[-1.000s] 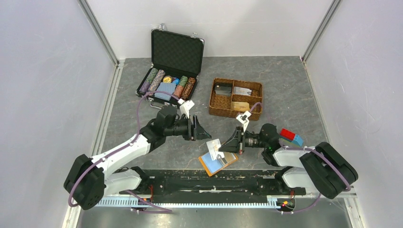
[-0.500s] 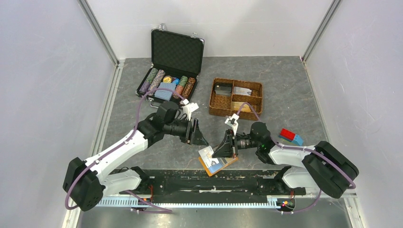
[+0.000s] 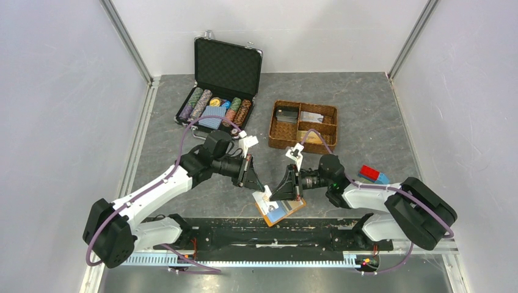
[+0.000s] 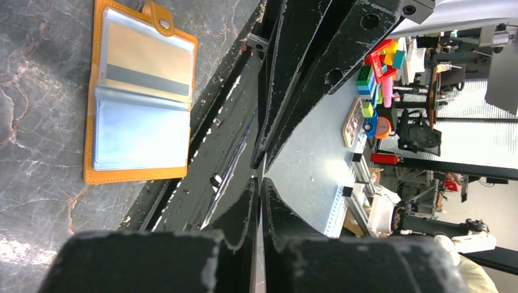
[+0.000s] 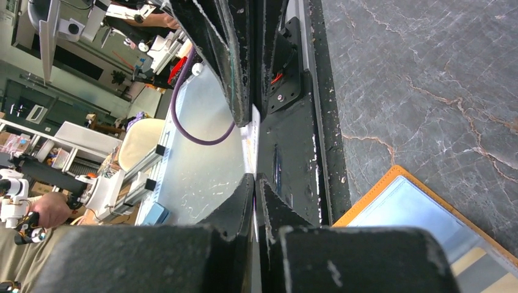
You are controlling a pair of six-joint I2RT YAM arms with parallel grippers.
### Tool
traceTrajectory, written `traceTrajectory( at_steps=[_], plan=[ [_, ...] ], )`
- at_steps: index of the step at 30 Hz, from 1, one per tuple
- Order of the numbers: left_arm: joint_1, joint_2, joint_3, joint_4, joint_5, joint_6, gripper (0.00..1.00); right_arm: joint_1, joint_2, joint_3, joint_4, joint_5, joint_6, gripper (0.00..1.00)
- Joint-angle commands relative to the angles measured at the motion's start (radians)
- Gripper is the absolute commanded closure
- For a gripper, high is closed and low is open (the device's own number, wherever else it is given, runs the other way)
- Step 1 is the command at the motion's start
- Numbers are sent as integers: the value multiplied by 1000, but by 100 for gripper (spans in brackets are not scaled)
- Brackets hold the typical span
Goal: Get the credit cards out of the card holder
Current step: Place the credit card in the storage box.
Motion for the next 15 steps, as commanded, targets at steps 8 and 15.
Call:
traceTrajectory(
  at_steps=[8, 15],
  plan=[
    [3, -70, 44, 21, -100, -52, 98, -37, -61, -20, 119, 107, 76, 57],
    [4, -172, -19, 205, -307, -217, 98, -63, -174, -47, 14, 328, 137, 43]
  ],
)
